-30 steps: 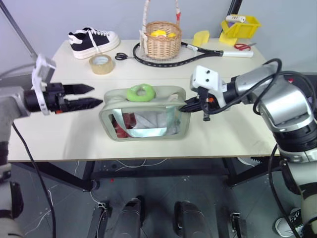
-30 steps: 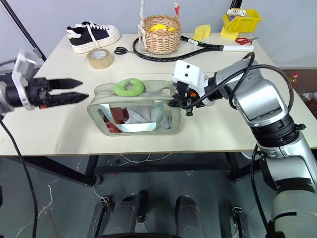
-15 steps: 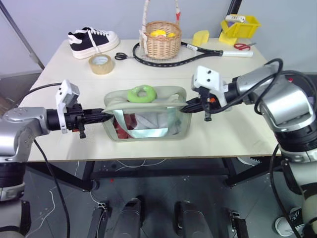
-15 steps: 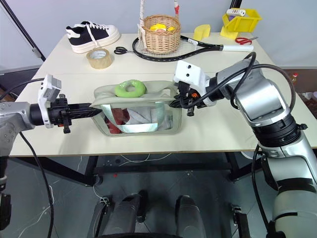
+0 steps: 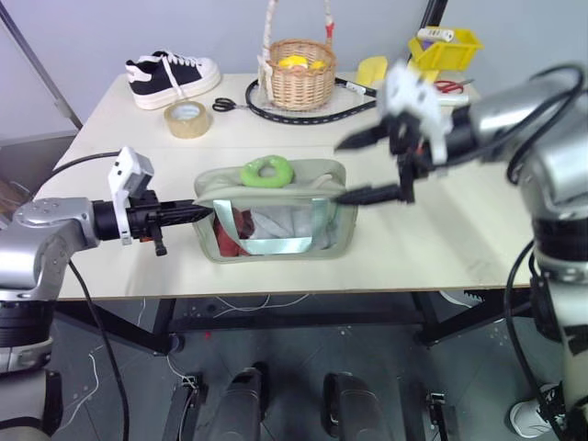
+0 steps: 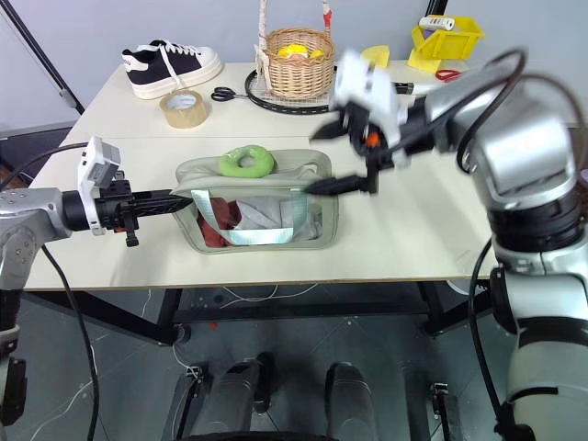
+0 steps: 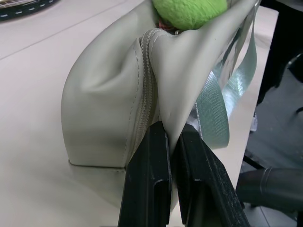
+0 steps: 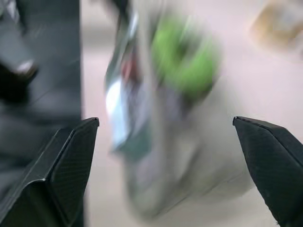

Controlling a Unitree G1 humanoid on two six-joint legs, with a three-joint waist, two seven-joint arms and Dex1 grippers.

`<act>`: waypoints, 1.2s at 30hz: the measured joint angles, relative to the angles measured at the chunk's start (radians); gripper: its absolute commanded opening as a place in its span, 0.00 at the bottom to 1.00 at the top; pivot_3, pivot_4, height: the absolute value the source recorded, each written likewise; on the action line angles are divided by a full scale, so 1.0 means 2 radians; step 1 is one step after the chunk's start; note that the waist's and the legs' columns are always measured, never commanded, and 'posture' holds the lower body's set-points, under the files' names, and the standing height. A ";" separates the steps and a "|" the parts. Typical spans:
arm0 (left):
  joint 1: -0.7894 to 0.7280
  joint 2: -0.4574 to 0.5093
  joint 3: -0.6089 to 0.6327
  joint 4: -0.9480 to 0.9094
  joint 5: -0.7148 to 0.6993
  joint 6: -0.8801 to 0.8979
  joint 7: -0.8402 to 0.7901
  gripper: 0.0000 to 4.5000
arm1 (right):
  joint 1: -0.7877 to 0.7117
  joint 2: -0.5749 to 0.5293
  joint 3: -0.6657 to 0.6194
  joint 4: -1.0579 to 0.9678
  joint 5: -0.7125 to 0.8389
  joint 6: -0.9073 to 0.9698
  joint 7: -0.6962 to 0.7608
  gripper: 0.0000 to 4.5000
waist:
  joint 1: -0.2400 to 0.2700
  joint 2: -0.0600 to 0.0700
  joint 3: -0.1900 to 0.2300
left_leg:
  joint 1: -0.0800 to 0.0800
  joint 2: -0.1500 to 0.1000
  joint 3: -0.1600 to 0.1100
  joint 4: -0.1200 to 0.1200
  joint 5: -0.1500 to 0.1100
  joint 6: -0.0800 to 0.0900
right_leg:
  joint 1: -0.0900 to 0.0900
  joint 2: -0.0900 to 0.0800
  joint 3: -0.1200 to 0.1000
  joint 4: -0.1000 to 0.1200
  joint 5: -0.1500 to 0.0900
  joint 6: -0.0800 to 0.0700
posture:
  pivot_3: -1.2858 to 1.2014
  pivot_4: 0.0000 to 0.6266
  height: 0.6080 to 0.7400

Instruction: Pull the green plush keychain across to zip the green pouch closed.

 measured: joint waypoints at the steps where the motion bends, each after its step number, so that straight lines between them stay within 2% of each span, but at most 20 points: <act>1: 0.000 -0.001 0.000 -0.001 0.000 0.001 0.001 0.00 | -0.008 0.022 0.005 0.011 -0.002 -0.006 -0.010 0.98 | -0.001 0.000 0.000 | 0.000 0.000 0.000 0.000 0.000 0.000 | 0.000 0.000 0.000 0.000 0.000 0.000 | 0.52 0.24 0.88; 7: -0.003 -0.008 -0.005 -0.011 -0.001 0.002 0.007 0.00 | -0.047 0.143 0.079 0.168 -0.065 -0.061 -0.074 0.98 | 0.001 0.000 0.000 | -0.001 -0.001 0.000 0.000 0.001 0.001 | -0.001 0.000 0.000 0.000 0.001 0.001 | 0.52 0.24 0.88; 11: -0.002 -0.009 -0.005 -0.014 -0.002 0.005 0.011 0.00 | -0.081 0.169 0.097 0.251 -0.104 -0.102 -0.088 0.98 | 0.002 0.000 0.000 | -0.001 -0.002 0.000 0.000 0.001 0.001 | 0.000 0.001 0.000 0.000 0.001 0.001 | 0.52 0.24 0.88; 14: -0.002 -0.009 -0.005 -0.016 -0.002 0.009 0.013 0.00 | -0.086 0.170 0.102 0.280 -0.122 -0.120 -0.085 0.80 | 0.001 0.000 0.000 | 0.000 -0.002 0.000 0.000 0.001 0.001 | 0.000 0.001 0.000 0.000 0.001 0.001 | 0.52 0.24 0.88; 18: 0.000 -0.009 -0.003 -0.021 -0.002 0.012 0.018 0.00 | -0.086 0.167 0.120 0.289 -0.143 -0.147 -0.057 0.32 | -0.001 0.000 0.000 | 0.000 -0.001 0.000 0.000 0.001 0.001 | 0.000 0.002 0.000 0.000 0.001 0.001 | 0.52 0.24 0.88; 21: 0.004 -0.009 -0.001 -0.029 -0.005 0.014 0.023 0.00 | -0.086 0.167 0.127 0.289 -0.153 -0.162 -0.036 0.01 | 0.000 0.000 0.000 | 0.000 -0.001 0.000 0.000 0.001 0.001 | 0.000 0.003 0.000 0.000 0.001 0.001 | 0.52 0.24 0.88; 33: 0.014 -0.007 0.006 -0.040 -0.013 0.022 0.032 0.00 | -0.085 0.166 0.124 0.292 -0.166 -0.178 -0.011 0.01 | 0.000 0.000 0.000 | 0.000 0.000 0.000 0.000 0.001 0.001 | 0.000 0.003 0.000 0.000 0.001 0.001 | 0.52 0.24 0.88; 36: 0.014 -0.007 0.007 -0.040 -0.013 0.022 0.031 0.00 | -0.082 0.156 0.120 0.288 -0.168 -0.183 -0.009 0.20 | 0.000 0.000 0.000 | 0.000 0.000 0.000 0.000 0.001 0.001 | 0.000 0.003 0.000 0.000 0.001 0.001 | 0.52 0.24 0.88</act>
